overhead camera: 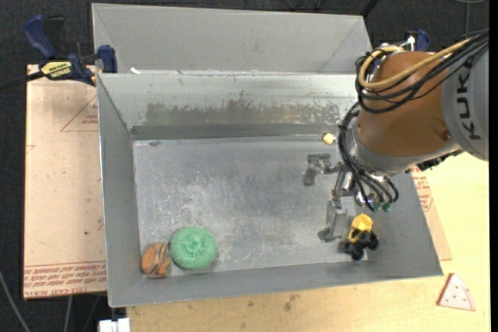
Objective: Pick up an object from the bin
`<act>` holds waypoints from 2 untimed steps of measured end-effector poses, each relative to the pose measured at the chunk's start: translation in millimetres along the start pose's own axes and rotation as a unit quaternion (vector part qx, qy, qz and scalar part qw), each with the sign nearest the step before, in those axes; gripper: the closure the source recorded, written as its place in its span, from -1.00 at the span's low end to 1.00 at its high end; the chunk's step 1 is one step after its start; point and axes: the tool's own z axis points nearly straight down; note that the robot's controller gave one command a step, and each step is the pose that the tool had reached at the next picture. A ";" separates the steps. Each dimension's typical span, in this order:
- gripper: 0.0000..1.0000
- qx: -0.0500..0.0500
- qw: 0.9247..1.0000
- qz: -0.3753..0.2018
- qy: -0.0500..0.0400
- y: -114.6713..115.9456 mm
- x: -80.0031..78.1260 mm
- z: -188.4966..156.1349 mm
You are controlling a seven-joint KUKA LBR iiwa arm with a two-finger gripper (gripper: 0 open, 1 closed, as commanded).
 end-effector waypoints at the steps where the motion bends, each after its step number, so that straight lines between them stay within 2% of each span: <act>1: -1.00 0.000 1.000 -0.001 -0.004 0.1 -1.6 -4.4; 2: -1.00 0.001 0.998 -0.063 -0.006 -24.4 -4.9 31.8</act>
Offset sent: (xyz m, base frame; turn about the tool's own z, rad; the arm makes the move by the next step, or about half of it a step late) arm 0.0071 -0.0821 -0.1173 -0.3936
